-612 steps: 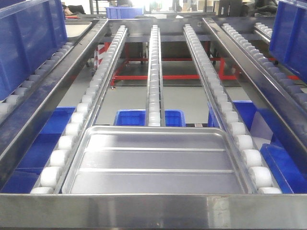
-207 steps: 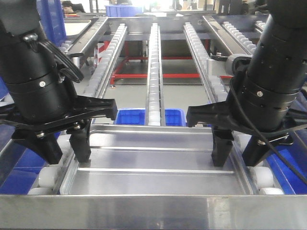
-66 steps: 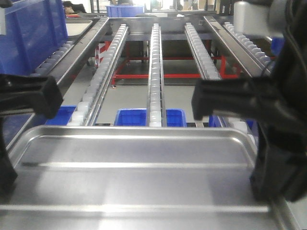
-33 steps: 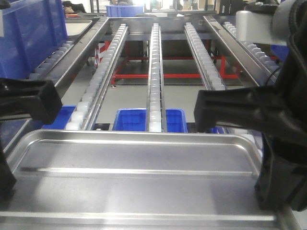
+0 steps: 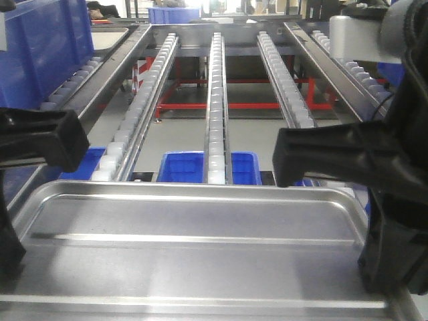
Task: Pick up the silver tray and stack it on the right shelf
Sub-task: 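Lift the silver tray with both grippers and pull it toward the robot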
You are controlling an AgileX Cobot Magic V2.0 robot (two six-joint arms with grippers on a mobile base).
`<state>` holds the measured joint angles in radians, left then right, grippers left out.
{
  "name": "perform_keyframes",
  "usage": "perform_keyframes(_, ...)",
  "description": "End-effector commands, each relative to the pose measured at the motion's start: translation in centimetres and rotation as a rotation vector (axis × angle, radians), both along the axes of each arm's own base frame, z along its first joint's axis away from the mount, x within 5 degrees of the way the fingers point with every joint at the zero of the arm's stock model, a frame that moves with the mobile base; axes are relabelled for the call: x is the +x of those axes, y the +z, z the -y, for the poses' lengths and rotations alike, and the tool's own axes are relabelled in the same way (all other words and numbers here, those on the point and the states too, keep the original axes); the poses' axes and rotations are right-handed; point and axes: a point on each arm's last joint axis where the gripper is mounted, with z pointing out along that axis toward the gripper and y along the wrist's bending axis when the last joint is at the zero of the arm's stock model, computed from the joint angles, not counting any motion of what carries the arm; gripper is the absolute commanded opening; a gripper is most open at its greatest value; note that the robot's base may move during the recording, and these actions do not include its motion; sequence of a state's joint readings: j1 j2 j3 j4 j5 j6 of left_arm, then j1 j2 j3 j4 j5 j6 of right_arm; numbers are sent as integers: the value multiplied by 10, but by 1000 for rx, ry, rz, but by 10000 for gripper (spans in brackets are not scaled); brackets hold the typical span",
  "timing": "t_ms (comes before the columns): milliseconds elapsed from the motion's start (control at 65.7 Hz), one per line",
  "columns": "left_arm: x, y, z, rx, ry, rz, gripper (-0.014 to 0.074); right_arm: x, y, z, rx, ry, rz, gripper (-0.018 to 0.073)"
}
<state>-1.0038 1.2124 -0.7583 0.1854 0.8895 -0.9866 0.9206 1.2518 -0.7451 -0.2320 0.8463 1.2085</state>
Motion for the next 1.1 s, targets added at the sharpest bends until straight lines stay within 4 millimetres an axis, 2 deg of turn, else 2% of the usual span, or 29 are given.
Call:
perform_keyframes(0,-1,10,-2,-4,-7,30,-92,2,11,5,-14,7,50,60)
perform_keyframes(1081,-1,10,-2,-4,-7,30,-92,2,11,5,-14,7,49,60)
